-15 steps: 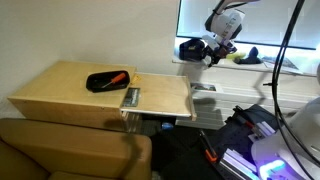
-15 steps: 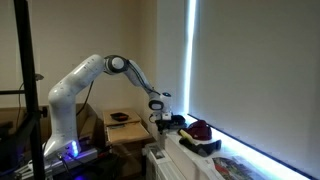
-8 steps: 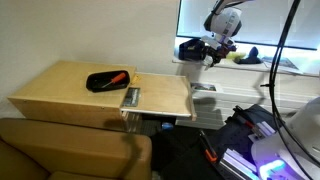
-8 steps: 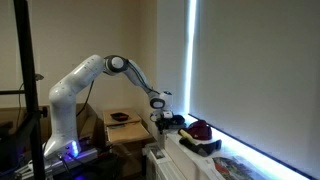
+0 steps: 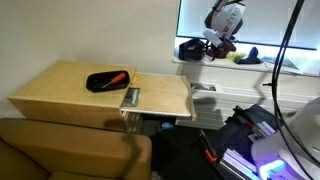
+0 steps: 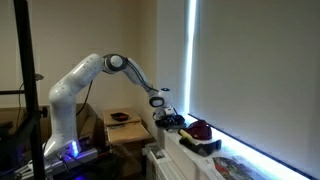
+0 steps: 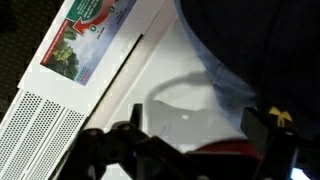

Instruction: Place the screwdriver in the black bowl, move the sticky notes to the windowsill, then unstack the caps

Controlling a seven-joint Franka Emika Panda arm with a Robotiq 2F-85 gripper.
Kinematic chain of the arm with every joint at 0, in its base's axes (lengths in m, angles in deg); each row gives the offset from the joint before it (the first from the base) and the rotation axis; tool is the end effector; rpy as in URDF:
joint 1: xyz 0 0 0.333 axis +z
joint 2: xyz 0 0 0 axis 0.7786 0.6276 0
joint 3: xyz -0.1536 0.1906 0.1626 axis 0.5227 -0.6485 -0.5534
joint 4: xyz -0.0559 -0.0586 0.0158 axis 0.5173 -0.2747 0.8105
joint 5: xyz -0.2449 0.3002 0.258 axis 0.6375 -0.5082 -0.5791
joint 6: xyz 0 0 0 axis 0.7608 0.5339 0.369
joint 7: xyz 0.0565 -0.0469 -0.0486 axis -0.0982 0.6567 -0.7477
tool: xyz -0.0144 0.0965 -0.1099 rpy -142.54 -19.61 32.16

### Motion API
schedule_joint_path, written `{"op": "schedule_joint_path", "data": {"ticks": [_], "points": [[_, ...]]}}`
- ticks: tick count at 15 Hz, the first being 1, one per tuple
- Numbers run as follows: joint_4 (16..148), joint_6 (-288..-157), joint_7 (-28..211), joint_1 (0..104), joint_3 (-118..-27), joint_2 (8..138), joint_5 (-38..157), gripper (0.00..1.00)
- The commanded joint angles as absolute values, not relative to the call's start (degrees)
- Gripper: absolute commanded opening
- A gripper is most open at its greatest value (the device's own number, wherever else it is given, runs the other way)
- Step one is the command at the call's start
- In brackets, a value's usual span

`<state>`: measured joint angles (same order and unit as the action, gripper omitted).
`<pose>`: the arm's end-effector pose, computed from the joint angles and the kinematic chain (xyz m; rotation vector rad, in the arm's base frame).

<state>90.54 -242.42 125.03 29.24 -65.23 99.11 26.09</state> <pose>0.5912 -0.4000 0.0539 -2.0129 2.1769 -0.3140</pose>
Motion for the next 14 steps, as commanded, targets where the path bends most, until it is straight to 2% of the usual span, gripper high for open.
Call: {"op": "schedule_joint_path", "data": {"ticks": [1, 4, 8, 14], "points": [[93.37, -243.41, 123.45, 31.05, -64.66, 97.61, 27.75, 1.00], [94.78, -246.94, 122.79, 31.66, -65.29, 97.09, 27.70, 1.00], [101.90, -264.72, 117.17, 25.63, -72.76, 90.49, 16.89, 1.00], [102.50, -281.89, 108.52, 3.76, -98.88, 83.92, 5.68, 1.00]]}}
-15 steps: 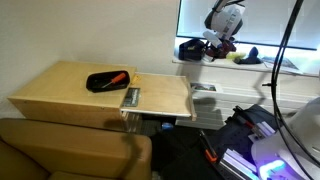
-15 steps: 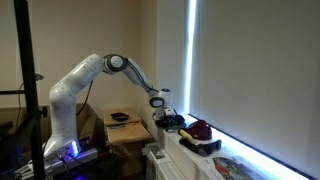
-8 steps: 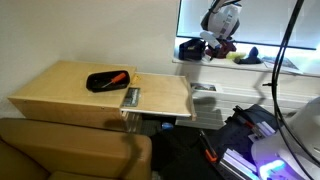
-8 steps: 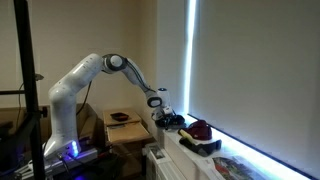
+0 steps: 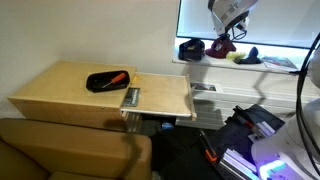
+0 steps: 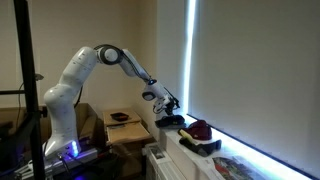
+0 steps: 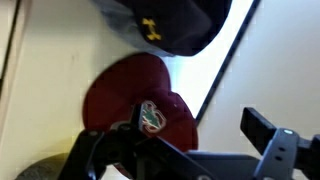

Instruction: Place the screwdriver in the black bowl, move the sticky notes to the windowsill, then unstack the caps

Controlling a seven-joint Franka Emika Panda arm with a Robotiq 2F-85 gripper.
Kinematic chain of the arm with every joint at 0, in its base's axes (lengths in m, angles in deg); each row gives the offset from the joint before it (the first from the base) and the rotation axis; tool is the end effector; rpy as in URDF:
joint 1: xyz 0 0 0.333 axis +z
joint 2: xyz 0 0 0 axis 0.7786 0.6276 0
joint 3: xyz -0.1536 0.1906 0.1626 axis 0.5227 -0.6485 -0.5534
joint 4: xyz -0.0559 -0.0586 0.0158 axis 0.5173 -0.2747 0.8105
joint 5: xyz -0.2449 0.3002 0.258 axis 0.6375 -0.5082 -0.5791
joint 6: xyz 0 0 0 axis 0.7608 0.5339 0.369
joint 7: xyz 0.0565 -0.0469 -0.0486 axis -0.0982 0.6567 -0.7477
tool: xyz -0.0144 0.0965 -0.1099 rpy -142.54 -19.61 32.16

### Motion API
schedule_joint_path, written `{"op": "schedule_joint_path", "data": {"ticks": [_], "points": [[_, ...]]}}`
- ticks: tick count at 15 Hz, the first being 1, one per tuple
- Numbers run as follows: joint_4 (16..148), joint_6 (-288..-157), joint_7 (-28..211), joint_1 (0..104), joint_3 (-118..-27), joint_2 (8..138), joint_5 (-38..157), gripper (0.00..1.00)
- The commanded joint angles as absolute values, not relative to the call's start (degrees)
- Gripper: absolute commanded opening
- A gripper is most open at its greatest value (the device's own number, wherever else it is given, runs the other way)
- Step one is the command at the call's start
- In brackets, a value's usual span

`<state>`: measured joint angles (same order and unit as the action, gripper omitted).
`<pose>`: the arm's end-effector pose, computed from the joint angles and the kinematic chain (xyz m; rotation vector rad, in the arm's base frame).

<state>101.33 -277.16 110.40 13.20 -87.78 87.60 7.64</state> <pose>0.5855 -0.3929 0.1623 -1.6232 2.1604 -1.0032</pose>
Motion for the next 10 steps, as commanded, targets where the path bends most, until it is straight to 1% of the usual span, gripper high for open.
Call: {"op": "schedule_joint_path", "data": {"ticks": [1, 5, 7, 8, 9, 10], "points": [[101.80, -283.14, 110.27, -0.03, -103.24, 84.01, 8.14, 1.00], [103.66, -282.59, 108.81, -14.17, -118.89, 87.16, 16.06, 1.00], [103.15, -289.25, 111.87, -21.33, -127.82, 91.28, 24.72, 1.00], [103.03, -284.86, 110.60, -15.27, -120.62, 87.77, 19.28, 1.00], [102.96, -285.67, 111.12, -17.02, -122.62, 88.60, 20.79, 1.00], [102.95, -285.56, 111.07, -16.81, -122.07, 88.59, 20.69, 1.00]]}}
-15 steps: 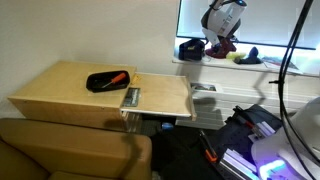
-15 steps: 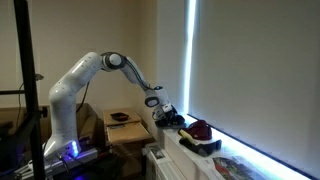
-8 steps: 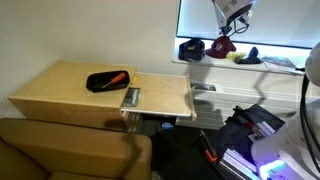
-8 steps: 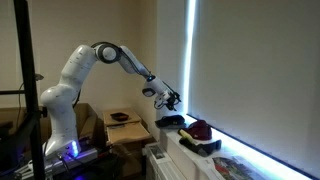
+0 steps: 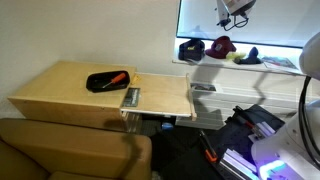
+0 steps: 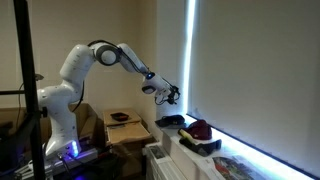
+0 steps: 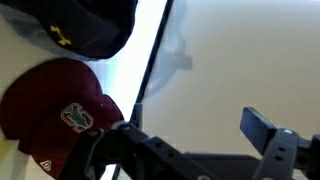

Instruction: Place the screwdriver in the black bowl, move the sticky notes to the windowsill, then unstack the caps

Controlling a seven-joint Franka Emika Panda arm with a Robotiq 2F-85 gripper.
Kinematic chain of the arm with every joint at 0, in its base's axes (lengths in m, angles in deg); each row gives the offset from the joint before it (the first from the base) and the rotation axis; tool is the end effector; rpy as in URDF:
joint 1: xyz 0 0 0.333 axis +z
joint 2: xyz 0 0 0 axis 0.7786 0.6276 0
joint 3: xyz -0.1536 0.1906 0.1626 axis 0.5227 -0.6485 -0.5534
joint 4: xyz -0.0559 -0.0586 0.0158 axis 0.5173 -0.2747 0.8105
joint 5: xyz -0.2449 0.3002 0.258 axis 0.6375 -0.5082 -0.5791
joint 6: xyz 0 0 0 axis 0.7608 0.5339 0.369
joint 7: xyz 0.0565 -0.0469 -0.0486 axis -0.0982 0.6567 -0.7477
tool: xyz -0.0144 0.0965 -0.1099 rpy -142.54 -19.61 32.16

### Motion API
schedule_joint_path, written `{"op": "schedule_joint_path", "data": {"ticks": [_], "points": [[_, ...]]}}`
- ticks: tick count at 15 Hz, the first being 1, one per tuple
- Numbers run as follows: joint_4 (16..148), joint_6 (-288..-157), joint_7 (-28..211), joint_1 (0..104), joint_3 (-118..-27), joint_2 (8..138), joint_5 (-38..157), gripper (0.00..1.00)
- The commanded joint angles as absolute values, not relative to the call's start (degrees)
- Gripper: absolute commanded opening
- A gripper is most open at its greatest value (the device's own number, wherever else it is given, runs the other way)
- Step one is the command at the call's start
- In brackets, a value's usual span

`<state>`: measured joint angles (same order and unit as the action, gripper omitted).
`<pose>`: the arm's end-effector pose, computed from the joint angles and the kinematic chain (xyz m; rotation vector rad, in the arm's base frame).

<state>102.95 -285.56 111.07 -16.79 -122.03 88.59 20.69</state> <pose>0.6162 -0.3727 0.2501 -1.5069 1.9343 -1.1527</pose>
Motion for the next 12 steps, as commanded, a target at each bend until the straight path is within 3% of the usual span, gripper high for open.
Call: {"op": "schedule_joint_path", "data": {"ticks": [1, 5, 12], "points": [[102.96, -285.56, 111.07, -16.46, -121.59, 88.59, 20.66, 1.00], [102.96, -285.56, 111.07, -15.87, -121.34, 88.52, 20.61, 1.00], [98.60, -269.90, 115.09, 9.03, -88.44, 91.36, 17.88, 1.00]]}}
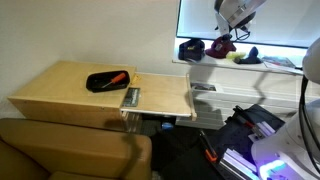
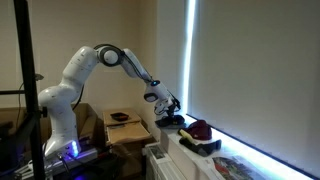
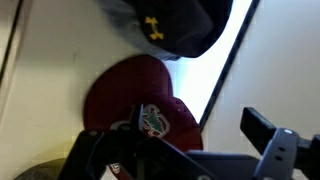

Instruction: Place the screwdriver in the black bowl, move the sticky notes to the windowsill, then unstack the caps

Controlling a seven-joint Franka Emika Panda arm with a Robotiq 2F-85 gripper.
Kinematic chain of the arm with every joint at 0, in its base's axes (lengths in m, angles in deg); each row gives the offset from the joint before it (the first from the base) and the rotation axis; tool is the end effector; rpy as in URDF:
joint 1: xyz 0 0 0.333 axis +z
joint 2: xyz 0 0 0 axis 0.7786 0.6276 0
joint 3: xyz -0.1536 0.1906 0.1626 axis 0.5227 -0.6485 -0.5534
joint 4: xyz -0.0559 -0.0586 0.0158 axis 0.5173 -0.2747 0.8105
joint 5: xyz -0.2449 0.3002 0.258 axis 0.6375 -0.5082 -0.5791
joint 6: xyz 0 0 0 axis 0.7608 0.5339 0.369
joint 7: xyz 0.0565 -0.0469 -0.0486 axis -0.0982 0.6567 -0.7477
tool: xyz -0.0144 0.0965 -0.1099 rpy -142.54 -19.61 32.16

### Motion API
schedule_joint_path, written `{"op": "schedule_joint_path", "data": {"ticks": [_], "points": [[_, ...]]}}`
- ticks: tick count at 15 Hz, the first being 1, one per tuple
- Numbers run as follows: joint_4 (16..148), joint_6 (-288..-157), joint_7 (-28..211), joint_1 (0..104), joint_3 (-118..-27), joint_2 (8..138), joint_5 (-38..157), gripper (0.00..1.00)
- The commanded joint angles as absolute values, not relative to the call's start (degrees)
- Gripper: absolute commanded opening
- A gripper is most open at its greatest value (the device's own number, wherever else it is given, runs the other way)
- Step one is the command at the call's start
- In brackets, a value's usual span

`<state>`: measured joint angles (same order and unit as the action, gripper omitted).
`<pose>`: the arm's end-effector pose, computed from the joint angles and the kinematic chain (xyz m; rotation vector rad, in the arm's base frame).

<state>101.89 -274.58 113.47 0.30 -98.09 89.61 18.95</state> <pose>0.5802 -0.4058 0.1502 -1.6625 2.0982 -0.9194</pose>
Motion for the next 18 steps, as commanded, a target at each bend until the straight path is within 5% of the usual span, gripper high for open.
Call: {"op": "schedule_joint_path", "data": {"ticks": [1, 5, 9, 10, 18], "points": [[97.90, -268.65, 117.00, 9.94, -87.33, 92.24, 19.94, 1.00], [94.04, -265.00, 115.89, 9.62, -90.41, 93.28, 20.74, 1.00], [90.94, -268.10, 104.01, -3.09, -109.91, 92.07, 14.19, 1.00], [92.41, -268.10, 109.82, 2.92, -102.98, 92.59, 17.52, 1.00], [90.79, -269.28, 104.88, -2.74, -109.79, 92.15, 15.89, 1.00]]}}
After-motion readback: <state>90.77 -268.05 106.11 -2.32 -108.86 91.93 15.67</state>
